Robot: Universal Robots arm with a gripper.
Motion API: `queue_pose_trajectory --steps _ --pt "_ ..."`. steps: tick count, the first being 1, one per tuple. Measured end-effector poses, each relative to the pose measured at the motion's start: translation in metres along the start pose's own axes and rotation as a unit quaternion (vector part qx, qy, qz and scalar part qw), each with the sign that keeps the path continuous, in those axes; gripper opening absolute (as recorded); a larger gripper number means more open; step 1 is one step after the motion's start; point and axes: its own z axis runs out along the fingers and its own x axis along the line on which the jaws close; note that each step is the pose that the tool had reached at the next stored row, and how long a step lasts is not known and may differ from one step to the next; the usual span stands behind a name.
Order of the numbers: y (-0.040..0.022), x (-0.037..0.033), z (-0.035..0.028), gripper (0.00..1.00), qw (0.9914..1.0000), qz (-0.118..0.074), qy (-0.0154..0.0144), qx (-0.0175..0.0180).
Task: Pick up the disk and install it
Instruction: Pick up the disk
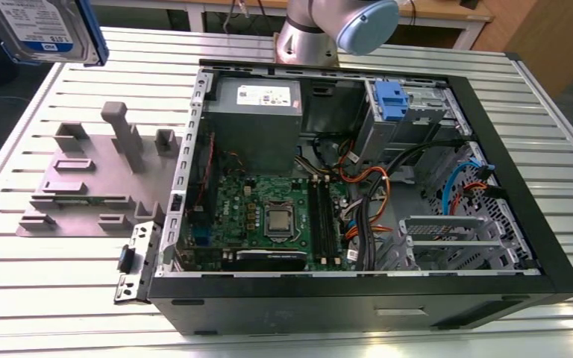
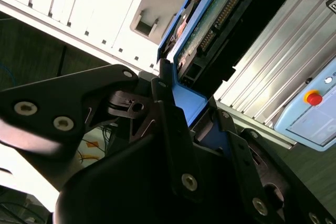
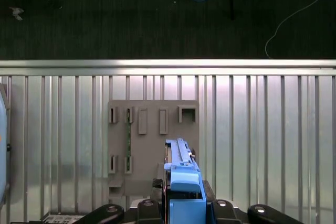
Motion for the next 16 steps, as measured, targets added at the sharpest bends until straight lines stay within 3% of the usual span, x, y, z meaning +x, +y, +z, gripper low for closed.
queue_pose_trajectory --steps 16 --pt "-0.0005 0.0021 -0.0009 0.36 1.00000 0.000 0.0008 -0.0001"
